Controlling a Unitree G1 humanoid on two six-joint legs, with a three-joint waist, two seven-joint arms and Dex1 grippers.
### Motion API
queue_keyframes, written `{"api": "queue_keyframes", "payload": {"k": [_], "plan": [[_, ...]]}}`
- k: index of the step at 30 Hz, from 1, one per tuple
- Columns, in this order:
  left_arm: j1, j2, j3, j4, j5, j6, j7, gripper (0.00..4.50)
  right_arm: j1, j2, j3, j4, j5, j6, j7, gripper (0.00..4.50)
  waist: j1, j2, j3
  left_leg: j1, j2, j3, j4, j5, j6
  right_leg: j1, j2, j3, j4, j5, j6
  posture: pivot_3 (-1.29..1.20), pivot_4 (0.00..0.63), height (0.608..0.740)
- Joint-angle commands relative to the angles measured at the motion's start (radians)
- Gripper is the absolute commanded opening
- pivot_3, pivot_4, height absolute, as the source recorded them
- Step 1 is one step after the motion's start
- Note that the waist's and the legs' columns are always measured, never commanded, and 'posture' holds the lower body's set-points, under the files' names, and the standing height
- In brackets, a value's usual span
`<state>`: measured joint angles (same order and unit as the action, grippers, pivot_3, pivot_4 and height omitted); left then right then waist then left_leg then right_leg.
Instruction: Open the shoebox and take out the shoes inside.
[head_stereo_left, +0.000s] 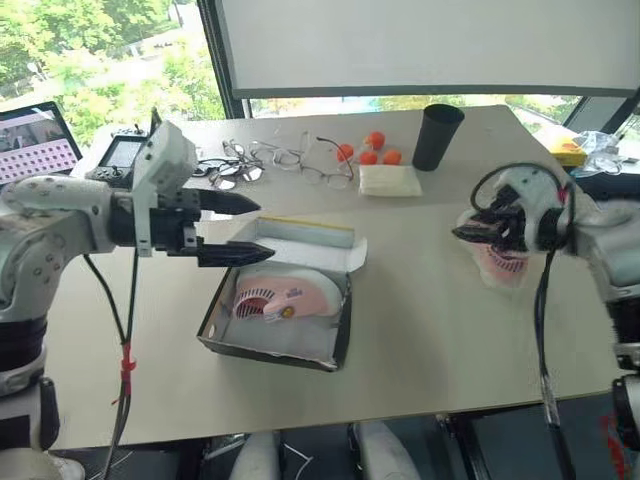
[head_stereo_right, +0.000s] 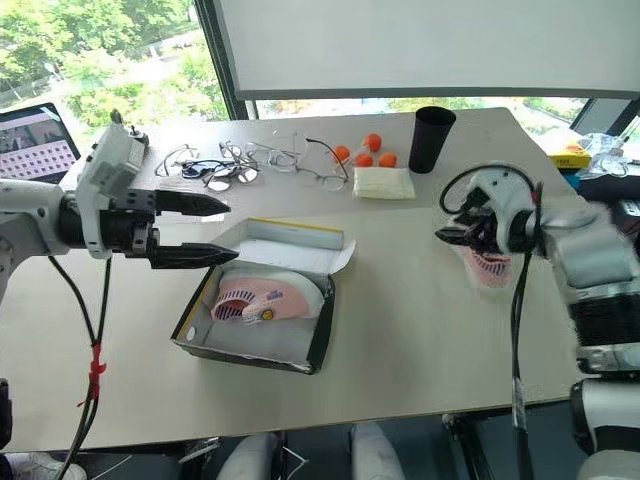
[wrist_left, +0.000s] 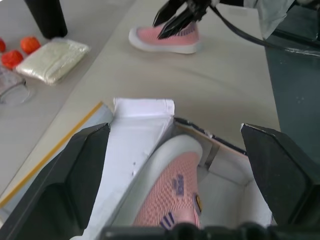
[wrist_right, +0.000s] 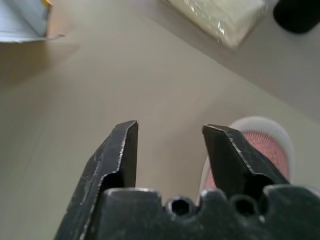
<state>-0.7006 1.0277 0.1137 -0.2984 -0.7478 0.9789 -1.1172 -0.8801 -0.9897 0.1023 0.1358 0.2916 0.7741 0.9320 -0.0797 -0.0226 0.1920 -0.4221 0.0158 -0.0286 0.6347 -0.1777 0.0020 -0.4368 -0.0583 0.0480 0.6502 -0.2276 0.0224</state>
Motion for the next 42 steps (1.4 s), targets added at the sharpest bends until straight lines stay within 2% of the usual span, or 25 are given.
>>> {"api": "queue_keyframes", "payload": {"k": [1,2,3,6,10,13,20,26,33,38,42], "plan": [[0.012,0.034,0.042,-0.016,-0.014,-0.019,-0.023,4.5,-0.155,0.013,-0.043,-0.177,0.104,0.111,0.071,4.02,0.002,0.0,0.0,0.0,0.0,0.0,0.0,0.0,0.0,0.0,0.0,0.0,0.0,0.0,0.001,0.0,0.15,0.74],[0.027,0.044,0.04,-0.017,-0.004,-0.033,-0.032,4.5,-0.202,0.055,-0.031,-0.208,0.133,0.144,0.072,4.37,0.004,0.0,0.0,0.0,0.001,0.0,-0.001,0.0,0.0,0.0,0.001,0.0,0.0,-0.001,0.002,0.0,0.15,0.74],[0.04,0.051,0.041,-0.01,0.009,-0.044,-0.034,4.5,-0.237,0.101,0.001,-0.249,0.158,0.168,0.081,4.48,0.003,-0.001,0.0,0.001,0.002,0.0,-0.001,0.0,0.0,0.0,0.002,0.0,0.0,-0.002,0.004,0.0,0.15,0.74],[0.068,0.066,0.043,0.018,0.038,-0.081,-0.037,4.5,-0.248,0.228,0.144,-0.353,0.157,0.156,0.112,4.48,0.006,-0.002,-0.001,0.002,0.003,0.0,-0.001,0.0,0.0,0.0,0.002,0.0,0.0,-0.002,0.004,0.0,0.15,0.74],[0.088,0.067,0.043,0.033,0.058,-0.108,-0.031,4.5,-0.178,0.24,0.358,-0.393,-0.088,-0.176,0.141,4.48,0.037,-0.002,-0.001,-0.002,0.001,-0.001,0.001,0.0,0.0,0.0,0.0,-0.003,0.001,-0.002,0.004,0.0,0.15,0.74],[0.117,0.068,0.06,0.029,0.062,-0.115,-0.017,4.5,-0.169,0.263,0.435,-0.411,-0.164,-0.303,0.186,4.48,0.046,-0.002,-0.001,-0.007,-0.001,-0.001,0.006,-0.001,-0.002,-0.003,-0.002,-0.003,-0.001,0.0,0.001,0.0,0.15,0.74],[0.219,0.096,0.137,-0.005,0.048,-0.103,-0.001,4.5,-0.167,0.284,0.482,-0.439,-0.233,-0.367,0.29,4.48,0.038,-0.002,-0.001,-0.007,0.001,-0.001,0.009,-0.002,-0.004,-0.002,-0.001,-0.003,0.0,0.001,0.001,0.0,0.15,0.74],[0.257,0.107,0.169,-0.014,0.023,-0.076,0.009,4.5,-0.125,0.331,0.526,-0.503,-0.297,-0.393,0.308,4.48,0.035,-0.002,-0.001,-0.003,0.001,-0.001,0.008,-0.002,-0.004,-0.001,-0.001,-0.003,0.005,0.0,0.001,0.0,0.15,0.74],[0.247,0.119,0.163,-0.02,0.004,-0.045,0.017,4.5,-0.067,0.405,0.577,-0.462,-0.452,-0.493,0.217,4.48,0.036,-0.004,-0.002,-0.001,0.001,-0.001,0.009,-0.002,-0.004,-0.001,0.0,-0.003,0.008,0.0,0.0,0.0,0.15,0.74],[0.219,0.125,0.148,-0.015,-0.01,-0.029,0.023,4.5,-0.06,0.506,0.636,-0.243,-0.62,-0.659,0.062,4.48,0.033,-0.005,-0.003,-0.001,0.001,-0.001,0.009,-0.002,-0.004,-0.001,0.0,-0.003,0.009,0.0,0.0,0.0,0.15,0.74],[0.205,0.129,0.143,-0.011,-0.013,-0.027,0.027,4.5,-0.044,0.545,0.658,-0.124,-0.692,-0.756,0.007,4.48,0.034,-0.006,-0.003,0.0,0.001,-0.001,0.009,-0.002,-0.004,-0.001,0.0,-0.002,0.009,0.0,0.0,0.0,0.15,0.74]]}}
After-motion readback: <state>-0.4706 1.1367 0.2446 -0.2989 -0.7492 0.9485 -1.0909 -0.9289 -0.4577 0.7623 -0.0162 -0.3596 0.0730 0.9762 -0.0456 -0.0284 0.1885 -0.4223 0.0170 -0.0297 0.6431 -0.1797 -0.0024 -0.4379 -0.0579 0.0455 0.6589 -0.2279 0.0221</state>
